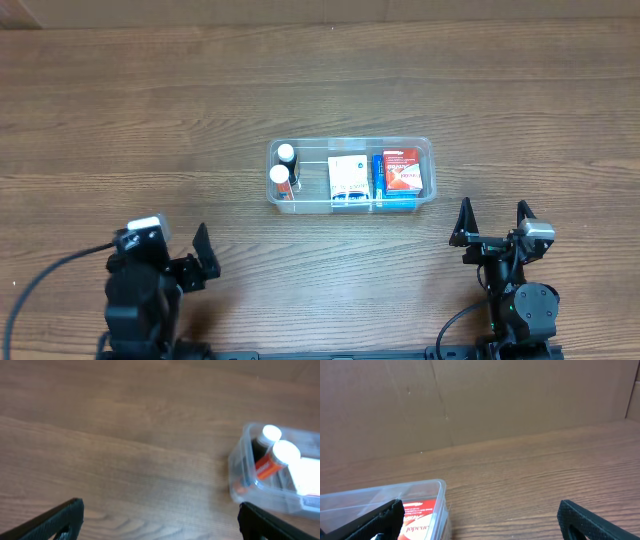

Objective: Pack container

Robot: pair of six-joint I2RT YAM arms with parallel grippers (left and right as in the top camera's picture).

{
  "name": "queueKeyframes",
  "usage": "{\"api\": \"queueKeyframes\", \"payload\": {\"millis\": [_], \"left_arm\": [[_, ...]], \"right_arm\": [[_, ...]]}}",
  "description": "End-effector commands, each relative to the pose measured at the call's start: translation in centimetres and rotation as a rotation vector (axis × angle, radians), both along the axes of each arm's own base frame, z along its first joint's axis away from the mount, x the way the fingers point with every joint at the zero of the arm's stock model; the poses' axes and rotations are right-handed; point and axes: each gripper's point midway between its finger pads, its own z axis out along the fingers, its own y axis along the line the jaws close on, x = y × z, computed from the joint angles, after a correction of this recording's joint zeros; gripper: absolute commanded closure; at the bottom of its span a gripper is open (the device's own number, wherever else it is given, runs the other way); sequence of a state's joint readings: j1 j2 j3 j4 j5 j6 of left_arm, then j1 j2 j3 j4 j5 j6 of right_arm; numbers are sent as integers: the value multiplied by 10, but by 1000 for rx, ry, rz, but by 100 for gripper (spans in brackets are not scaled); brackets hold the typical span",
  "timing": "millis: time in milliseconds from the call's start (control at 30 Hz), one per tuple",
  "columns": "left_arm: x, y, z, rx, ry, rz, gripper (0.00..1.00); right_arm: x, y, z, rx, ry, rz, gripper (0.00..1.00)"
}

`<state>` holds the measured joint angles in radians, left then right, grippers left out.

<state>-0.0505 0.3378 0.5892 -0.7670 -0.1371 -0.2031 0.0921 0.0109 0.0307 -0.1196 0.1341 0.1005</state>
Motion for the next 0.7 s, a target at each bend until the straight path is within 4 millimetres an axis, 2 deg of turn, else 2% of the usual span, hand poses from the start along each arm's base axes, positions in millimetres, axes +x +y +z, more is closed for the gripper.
{"api": "queueKeyframes", "payload": {"millis": [0, 67, 267, 667], "left_arm": [[8, -6, -26, 42, -126, -59, 0], [17, -12, -35, 62, -210, -102, 0], [37, -25, -44, 196, -403, -212, 0], [39, -21, -43, 294, -427, -235, 0]], "right_arm": [[0, 1, 2, -6, -11, 7, 0], [0, 1, 2, -6, -11, 7, 0], [0, 1, 2, -6, -11, 7, 0], [0, 1, 2, -6, -11, 8, 0]]}}
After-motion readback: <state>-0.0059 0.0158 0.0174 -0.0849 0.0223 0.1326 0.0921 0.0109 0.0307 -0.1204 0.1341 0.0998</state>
